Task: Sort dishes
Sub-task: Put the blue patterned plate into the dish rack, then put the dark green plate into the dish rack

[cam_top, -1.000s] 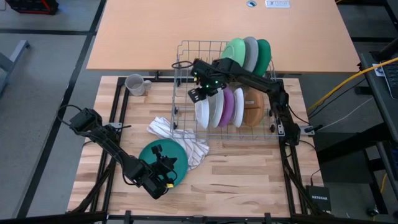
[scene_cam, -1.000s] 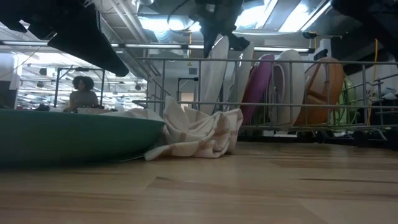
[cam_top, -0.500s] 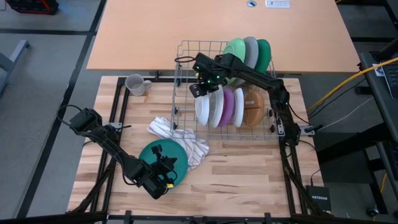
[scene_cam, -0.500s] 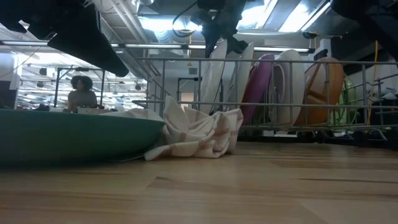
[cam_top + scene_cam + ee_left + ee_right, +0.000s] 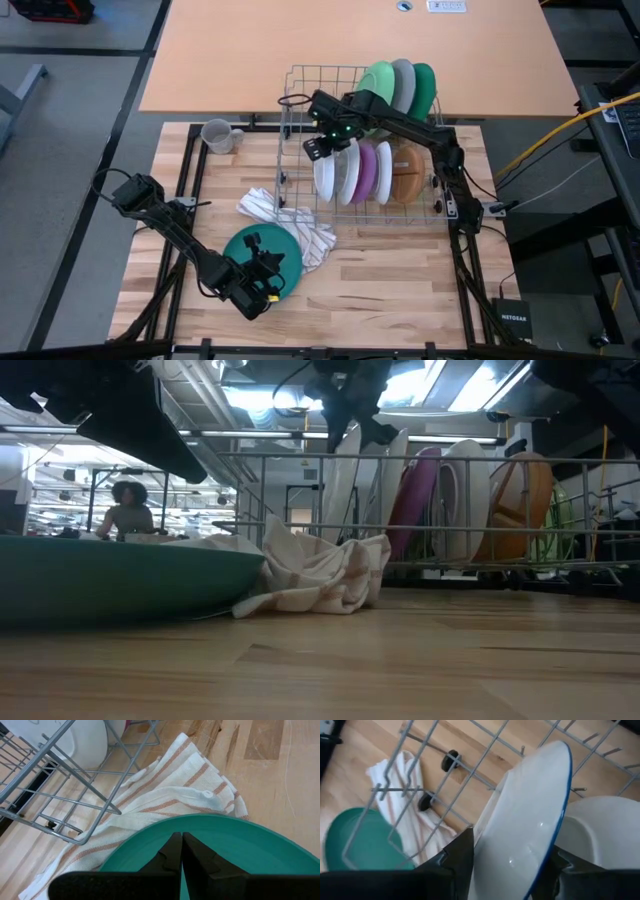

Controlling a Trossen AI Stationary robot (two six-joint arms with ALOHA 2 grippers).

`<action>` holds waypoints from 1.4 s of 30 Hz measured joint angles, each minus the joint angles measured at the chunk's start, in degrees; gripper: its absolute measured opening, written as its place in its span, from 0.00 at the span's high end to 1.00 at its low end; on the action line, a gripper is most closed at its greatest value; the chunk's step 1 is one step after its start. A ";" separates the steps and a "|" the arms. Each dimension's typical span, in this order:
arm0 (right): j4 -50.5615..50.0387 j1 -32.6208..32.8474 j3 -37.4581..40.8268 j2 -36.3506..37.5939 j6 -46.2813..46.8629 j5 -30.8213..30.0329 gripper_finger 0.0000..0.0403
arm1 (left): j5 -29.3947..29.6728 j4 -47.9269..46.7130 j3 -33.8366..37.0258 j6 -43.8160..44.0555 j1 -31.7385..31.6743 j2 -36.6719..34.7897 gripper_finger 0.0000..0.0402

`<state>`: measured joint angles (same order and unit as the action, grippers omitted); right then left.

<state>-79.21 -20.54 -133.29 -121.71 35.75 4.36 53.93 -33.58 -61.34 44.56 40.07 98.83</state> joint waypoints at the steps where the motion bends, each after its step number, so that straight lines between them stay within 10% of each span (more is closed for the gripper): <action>1: 0.11 0.16 0.00 -0.34 -0.09 -1.11 0.61 | 0.01 -0.01 0.00 0.00 0.00 0.00 0.99; 12: -0.05 -0.26 0.00 -1.69 -3.03 -0.40 0.42 | 0.00 -0.05 0.00 0.00 0.00 0.00 0.99; 21: -0.31 -2.29 0.00 -0.79 -9.11 6.85 0.41 | 0.01 -0.07 0.00 -0.01 0.00 0.02 0.99; 42: -0.28 -5.13 -0.07 0.06 -10.16 -1.21 0.41 | 0.02 -0.08 0.00 0.00 0.02 0.02 0.99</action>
<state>-79.49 -25.67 -133.36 -121.65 25.58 3.14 53.95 -33.65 -61.34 44.56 40.10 98.85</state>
